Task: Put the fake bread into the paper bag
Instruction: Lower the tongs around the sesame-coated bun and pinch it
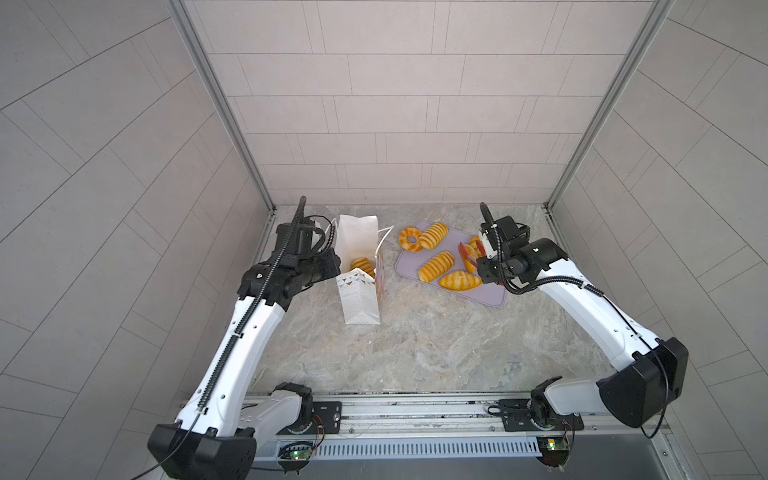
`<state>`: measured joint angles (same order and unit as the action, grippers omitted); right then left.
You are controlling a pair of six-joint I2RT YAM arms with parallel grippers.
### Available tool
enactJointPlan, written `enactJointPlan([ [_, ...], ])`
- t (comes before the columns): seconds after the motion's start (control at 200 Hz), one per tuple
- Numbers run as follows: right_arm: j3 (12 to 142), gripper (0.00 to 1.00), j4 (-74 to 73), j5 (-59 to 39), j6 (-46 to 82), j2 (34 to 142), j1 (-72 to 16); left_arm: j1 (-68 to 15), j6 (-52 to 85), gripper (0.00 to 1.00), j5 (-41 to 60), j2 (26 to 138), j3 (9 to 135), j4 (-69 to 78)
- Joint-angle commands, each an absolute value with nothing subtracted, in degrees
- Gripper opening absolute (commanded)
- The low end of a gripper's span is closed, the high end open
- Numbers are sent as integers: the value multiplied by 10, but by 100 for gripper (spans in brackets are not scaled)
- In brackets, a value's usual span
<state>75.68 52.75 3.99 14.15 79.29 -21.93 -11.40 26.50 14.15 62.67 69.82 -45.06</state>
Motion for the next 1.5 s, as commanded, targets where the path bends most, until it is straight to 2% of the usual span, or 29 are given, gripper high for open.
enactJointPlan([
  [0.0, 751, 49, 511, 67, 137, 804, -215, -116, 261, 24, 145, 623, 689, -438],
  [0.856, 757, 53, 497, 72, 141, 913, -198, -117, 258, 24, 142, 631, 685, -434],
  [1.181, 762, 46, 507, 80, 148, 919, -197, -116, 258, 24, 141, 633, 685, -434],
  [1.491, 762, 37, 513, 80, 152, 886, -197, -116, 258, 29, 138, 630, 686, -437],
])
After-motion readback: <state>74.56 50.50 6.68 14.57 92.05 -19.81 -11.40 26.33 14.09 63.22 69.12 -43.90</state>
